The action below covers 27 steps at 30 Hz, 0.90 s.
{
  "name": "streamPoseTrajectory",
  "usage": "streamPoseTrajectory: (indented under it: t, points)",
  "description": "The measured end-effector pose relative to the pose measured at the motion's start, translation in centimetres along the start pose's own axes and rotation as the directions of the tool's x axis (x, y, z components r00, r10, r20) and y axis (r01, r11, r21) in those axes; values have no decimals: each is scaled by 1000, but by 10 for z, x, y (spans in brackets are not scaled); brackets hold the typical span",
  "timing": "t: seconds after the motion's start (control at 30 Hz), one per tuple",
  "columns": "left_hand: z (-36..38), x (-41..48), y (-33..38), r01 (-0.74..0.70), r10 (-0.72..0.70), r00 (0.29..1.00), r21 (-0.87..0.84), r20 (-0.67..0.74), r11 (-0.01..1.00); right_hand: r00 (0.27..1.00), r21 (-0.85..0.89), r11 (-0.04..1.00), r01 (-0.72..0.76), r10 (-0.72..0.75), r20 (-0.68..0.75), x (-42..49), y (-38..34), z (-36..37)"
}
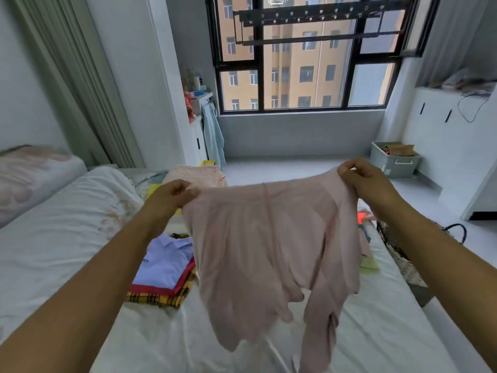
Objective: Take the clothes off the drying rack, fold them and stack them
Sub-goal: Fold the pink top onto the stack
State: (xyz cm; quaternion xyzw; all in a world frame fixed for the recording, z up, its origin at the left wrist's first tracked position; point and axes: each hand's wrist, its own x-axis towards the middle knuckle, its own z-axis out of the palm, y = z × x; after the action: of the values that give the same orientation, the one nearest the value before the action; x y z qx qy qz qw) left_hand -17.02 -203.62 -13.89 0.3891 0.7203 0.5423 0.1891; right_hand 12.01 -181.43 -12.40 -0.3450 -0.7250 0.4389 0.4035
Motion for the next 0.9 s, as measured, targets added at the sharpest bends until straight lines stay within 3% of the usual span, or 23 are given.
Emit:
streamPoseTrajectory:
  t: [0.1,0.17,0.27,0.4,0.57,0.67,0.77,0.9]
  points:
    - [16,-17,-16,102,-103,975,13,199,995,999,-4,1000,18,-18,-36,2,-12,-6]
    - [15,-19,-32,148,-142,982,-41,122,988,998,-182,981,62,-54,44,-2,-10,-11]
    - [-5,-9,-28,107,-107,994,13,-1,994,985,-404,910,95,-26,173,-7,-3,-14]
    - [-18,14,-2,15,-22,996,86,81,996,993,-393,918,57,-10,119,11,-2,-16]
    - [-14,66,-18,72,-111,980,230,163,970,990,-500,865,45,27,135,59,21,-1]
    - [0,103,-47,79,-134,978,316,159,946,991,-461,887,-19,79,111,86,57,22]
    - [8,151,-58,82,-119,985,272,122,959,989,-396,911,-111,142,50,122,78,42]
    - [2,226,-42,26,-44,996,220,77,975,998,-341,938,-57,57,-9,196,68,56]
